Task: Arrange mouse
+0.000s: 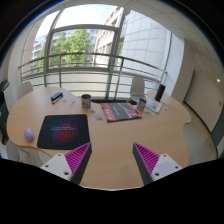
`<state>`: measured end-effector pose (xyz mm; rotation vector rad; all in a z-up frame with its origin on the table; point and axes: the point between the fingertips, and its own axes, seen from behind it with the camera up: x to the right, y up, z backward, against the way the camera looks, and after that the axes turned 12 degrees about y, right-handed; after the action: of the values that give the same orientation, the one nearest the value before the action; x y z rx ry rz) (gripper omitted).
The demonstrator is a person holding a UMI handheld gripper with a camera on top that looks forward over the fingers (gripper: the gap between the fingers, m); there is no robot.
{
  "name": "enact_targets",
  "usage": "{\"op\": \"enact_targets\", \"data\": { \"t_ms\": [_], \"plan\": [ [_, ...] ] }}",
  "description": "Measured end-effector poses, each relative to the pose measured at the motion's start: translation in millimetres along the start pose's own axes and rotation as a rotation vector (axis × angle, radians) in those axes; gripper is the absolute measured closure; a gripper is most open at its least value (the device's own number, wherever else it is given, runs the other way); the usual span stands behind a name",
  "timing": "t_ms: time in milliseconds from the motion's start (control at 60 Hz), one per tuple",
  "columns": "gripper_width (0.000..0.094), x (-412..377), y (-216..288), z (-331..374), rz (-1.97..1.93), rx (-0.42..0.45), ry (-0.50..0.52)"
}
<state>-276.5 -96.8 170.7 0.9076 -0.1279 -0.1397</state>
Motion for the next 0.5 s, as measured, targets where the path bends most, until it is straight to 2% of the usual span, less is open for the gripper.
{"op": "enact_targets", "data": {
  "t_ms": [250, 500],
  "plan": [
    [0.0093, -47, -31, -14, 0.039, -0.044, 0.045],
    [0.0091, -203, -81, -64, 0.114, -0.117, 0.241]
  ]
}}
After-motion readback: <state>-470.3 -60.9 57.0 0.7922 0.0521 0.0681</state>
